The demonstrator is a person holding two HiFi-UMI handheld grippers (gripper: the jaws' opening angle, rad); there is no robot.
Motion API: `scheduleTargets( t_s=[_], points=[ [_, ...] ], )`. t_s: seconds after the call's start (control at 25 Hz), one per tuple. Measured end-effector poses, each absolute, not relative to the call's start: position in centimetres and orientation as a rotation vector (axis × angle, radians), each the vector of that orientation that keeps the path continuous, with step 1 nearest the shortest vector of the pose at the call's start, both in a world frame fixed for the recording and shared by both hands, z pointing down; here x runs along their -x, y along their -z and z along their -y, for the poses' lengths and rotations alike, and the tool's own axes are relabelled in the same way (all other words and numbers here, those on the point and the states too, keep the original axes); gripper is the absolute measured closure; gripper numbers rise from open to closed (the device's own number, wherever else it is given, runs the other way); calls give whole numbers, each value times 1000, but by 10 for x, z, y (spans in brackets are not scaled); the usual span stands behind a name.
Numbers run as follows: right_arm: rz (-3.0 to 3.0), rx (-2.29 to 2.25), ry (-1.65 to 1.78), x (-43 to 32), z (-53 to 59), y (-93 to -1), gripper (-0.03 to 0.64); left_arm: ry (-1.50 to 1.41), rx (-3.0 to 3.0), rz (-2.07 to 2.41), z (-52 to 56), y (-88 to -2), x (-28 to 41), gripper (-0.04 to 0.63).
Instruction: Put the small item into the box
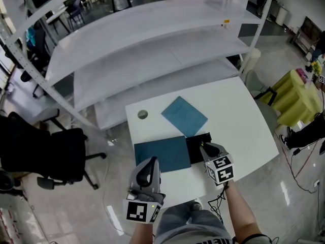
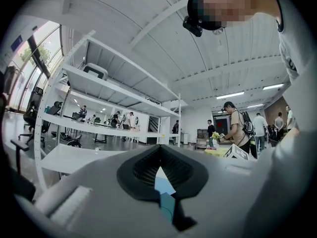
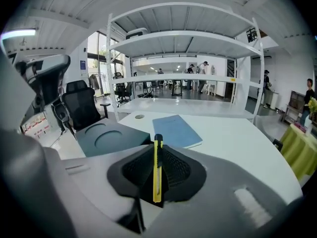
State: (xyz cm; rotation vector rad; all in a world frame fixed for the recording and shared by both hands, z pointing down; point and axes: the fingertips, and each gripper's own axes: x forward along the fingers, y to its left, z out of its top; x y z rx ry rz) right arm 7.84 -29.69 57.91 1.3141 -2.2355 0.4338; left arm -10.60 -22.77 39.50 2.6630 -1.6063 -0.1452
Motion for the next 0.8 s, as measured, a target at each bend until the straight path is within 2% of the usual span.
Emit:
scheduleTargets(
  t_s=[0.8],
  points=[
    [2013, -1100, -429, -65, 313, -634, 563, 133, -2607, 1636, 233, -405, 127, 583]
  ],
)
